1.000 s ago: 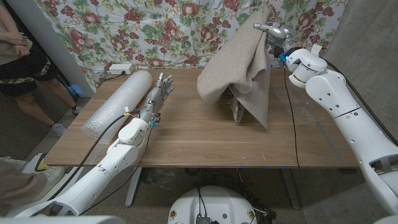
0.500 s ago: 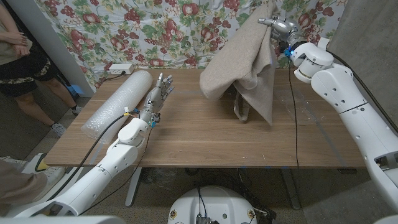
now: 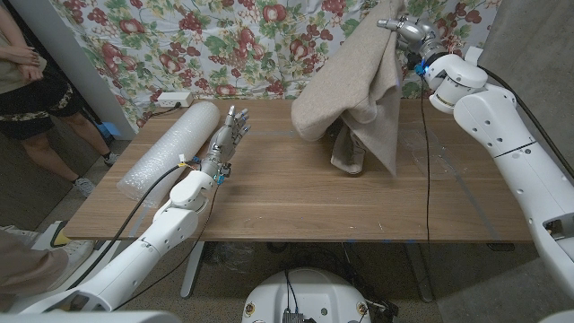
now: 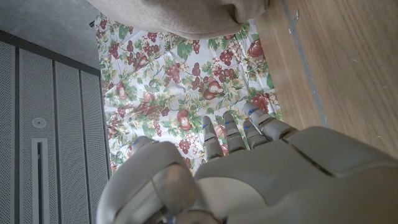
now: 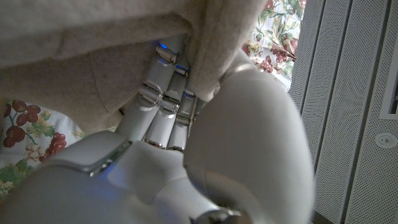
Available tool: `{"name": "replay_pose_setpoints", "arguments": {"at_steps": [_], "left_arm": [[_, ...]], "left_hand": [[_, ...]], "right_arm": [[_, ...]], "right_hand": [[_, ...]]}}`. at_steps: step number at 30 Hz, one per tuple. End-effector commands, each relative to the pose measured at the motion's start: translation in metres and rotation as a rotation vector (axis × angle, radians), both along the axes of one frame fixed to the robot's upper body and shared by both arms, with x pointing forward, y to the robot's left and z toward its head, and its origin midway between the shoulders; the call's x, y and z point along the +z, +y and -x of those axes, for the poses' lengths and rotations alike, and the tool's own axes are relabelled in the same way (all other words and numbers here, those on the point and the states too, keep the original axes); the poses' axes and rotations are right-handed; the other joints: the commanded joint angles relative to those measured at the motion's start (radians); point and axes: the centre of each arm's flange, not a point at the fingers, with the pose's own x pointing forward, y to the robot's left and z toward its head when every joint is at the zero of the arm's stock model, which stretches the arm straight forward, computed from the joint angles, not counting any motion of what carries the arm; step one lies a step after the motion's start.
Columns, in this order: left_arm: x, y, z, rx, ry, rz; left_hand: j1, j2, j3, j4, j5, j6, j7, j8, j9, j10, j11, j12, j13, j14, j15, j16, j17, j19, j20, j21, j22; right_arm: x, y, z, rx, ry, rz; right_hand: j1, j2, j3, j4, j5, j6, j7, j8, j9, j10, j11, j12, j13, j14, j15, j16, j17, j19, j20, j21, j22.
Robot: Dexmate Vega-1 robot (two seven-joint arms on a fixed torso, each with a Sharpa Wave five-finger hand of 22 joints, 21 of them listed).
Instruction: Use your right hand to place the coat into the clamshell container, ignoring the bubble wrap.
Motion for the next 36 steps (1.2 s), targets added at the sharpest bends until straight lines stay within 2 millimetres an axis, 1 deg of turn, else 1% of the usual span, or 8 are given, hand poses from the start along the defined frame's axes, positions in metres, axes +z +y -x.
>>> {"name": "replay_pose_setpoints", "arguments": {"at_steps": [1, 14, 19, 24, 33, 35, 36], "left_arm": [[0.000, 0.000, -0.001, 0.005, 0.006, -0.002], [0.004, -0.003, -0.002, 0.002, 0.007, -0.014], [0.004, -0.004, -0.002, 0.002, 0.007, -0.015], [0.003, -0.003, -0.001, 0.005, 0.011, -0.015], [0.002, -0.001, 0.000, 0.006, 0.011, -0.012], [0.002, -0.001, 0.000, 0.005, 0.011, -0.012], [0.002, -0.001, 0.000, 0.005, 0.010, -0.011]], "left_hand": [[-0.005, 0.000, -0.002, -0.008, -0.003, 0.009, 0.000, 0.001, 0.005, 0.007, -0.003, 0.006, 0.002, -0.004, -0.068, 0.002, 0.004, -0.006, -0.068, 0.007, 0.004], [-0.005, 0.000, -0.002, -0.008, -0.003, 0.010, -0.001, 0.000, 0.005, 0.007, -0.003, 0.005, 0.002, -0.005, -0.068, 0.003, 0.004, -0.007, -0.068, 0.007, 0.004], [-0.005, 0.000, -0.002, -0.008, -0.003, 0.009, -0.002, 0.000, 0.005, 0.007, -0.004, 0.005, 0.002, -0.005, -0.067, 0.003, 0.004, -0.007, -0.068, 0.007, 0.004], [-0.005, 0.000, -0.002, -0.009, -0.003, 0.009, -0.001, 0.000, 0.005, 0.008, -0.003, 0.006, 0.002, -0.005, -0.067, 0.003, 0.004, -0.007, -0.068, 0.007, 0.004], [-0.005, 0.000, -0.002, -0.009, -0.004, 0.009, -0.001, 0.000, 0.005, 0.008, -0.003, 0.006, 0.002, -0.006, -0.068, 0.003, 0.004, -0.007, -0.068, 0.007, 0.004], [-0.005, 0.000, -0.002, -0.009, -0.004, 0.009, -0.001, 0.000, 0.005, 0.008, -0.003, 0.005, 0.002, -0.005, -0.068, 0.003, 0.004, -0.007, -0.068, 0.007, 0.004], [-0.005, 0.000, -0.002, -0.009, -0.004, 0.010, -0.001, 0.000, 0.005, 0.008, -0.003, 0.005, 0.002, -0.005, -0.068, 0.003, 0.004, -0.007, -0.068, 0.007, 0.004]], "right_arm": [[0.003, -0.013, 0.000, -0.021, -0.001, 0.000], [-0.006, -0.037, 0.004, -0.059, 0.018, -0.031], [-0.007, -0.042, 0.005, -0.062, 0.020, -0.037], [-0.007, -0.047, 0.005, -0.068, 0.022, -0.044], [-0.004, -0.054, 0.006, -0.072, 0.028, -0.062], [-0.003, -0.055, 0.006, -0.076, 0.027, -0.061], [-0.002, -0.056, 0.007, -0.075, 0.025, -0.061]], "right_hand": [[0.021, 0.011, 0.199, 0.004, 0.002, 0.097, -0.030, 0.006, 0.139, 0.009, -0.002, -0.004, 0.004, 0.132, -0.145, 0.000, 0.000, -0.017, -0.014, 0.011, 0.000], [0.018, 0.010, 0.201, 0.005, 0.003, 0.098, -0.029, 0.002, 0.140, 0.013, -0.003, -0.006, 0.007, 0.134, -0.144, 0.000, 0.003, -0.021, -0.014, 0.019, -0.001], [0.018, 0.010, 0.203, 0.005, 0.003, 0.098, -0.029, 0.000, 0.141, 0.014, -0.001, -0.007, 0.009, 0.132, -0.144, -0.001, 0.005, -0.022, -0.014, 0.024, -0.001], [0.017, 0.010, 0.205, 0.005, 0.003, 0.100, -0.030, -0.001, 0.141, 0.015, -0.004, -0.008, 0.010, 0.134, -0.144, -0.001, 0.006, -0.025, -0.014, 0.026, -0.001], [0.017, 0.009, 0.207, 0.005, 0.003, 0.101, -0.029, -0.003, 0.143, 0.015, -0.007, -0.011, 0.010, 0.135, -0.144, -0.001, 0.007, -0.026, -0.014, 0.032, -0.002], [0.017, 0.010, 0.208, 0.005, 0.004, 0.101, -0.029, -0.004, 0.144, 0.014, -0.002, -0.011, 0.012, 0.135, -0.144, -0.001, 0.008, -0.027, -0.014, 0.034, -0.002], [0.017, 0.010, 0.208, 0.005, 0.004, 0.102, -0.030, -0.004, 0.144, 0.014, -0.005, -0.012, 0.012, 0.136, -0.144, -0.001, 0.008, -0.027, -0.014, 0.035, -0.002]]}}
